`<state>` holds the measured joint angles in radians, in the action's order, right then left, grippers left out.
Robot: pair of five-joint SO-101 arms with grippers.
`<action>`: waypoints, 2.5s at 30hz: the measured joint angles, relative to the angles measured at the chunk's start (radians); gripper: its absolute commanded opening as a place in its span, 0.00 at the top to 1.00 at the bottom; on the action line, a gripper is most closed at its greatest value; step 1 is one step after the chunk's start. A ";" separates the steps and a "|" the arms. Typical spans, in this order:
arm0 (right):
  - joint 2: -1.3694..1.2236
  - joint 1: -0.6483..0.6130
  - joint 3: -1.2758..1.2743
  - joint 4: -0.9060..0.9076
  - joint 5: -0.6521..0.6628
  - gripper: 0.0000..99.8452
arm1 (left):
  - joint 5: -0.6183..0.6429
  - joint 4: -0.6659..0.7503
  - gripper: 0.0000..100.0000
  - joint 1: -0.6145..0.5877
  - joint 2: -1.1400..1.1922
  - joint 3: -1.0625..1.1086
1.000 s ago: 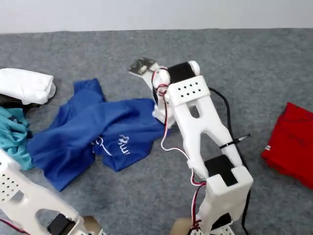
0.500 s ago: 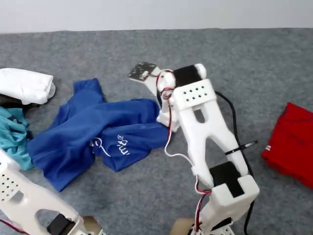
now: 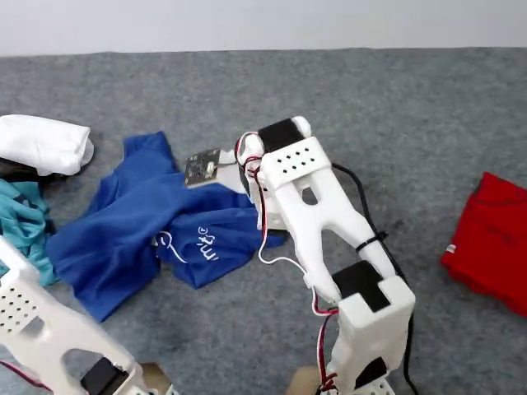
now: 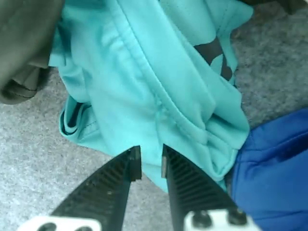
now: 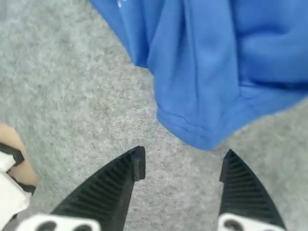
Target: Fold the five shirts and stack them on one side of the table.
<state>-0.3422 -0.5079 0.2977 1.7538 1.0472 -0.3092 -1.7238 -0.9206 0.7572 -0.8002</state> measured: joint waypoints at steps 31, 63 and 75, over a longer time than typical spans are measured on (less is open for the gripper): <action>-0.212 0.032 0.000 -0.201 0.069 0.91 | 0.000 0.000 0.92 0.000 0.000 0.000; -0.318 0.046 0.187 -0.193 0.069 0.99 | 0.000 0.000 0.93 0.041 0.000 0.000; -0.315 0.110 0.411 -0.146 -0.031 0.99 | -0.006 -0.003 0.96 0.221 -0.256 0.110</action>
<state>-0.6567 -0.3974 0.7089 1.6080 1.0165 -0.3153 -1.7269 -0.6997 0.5010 -0.6897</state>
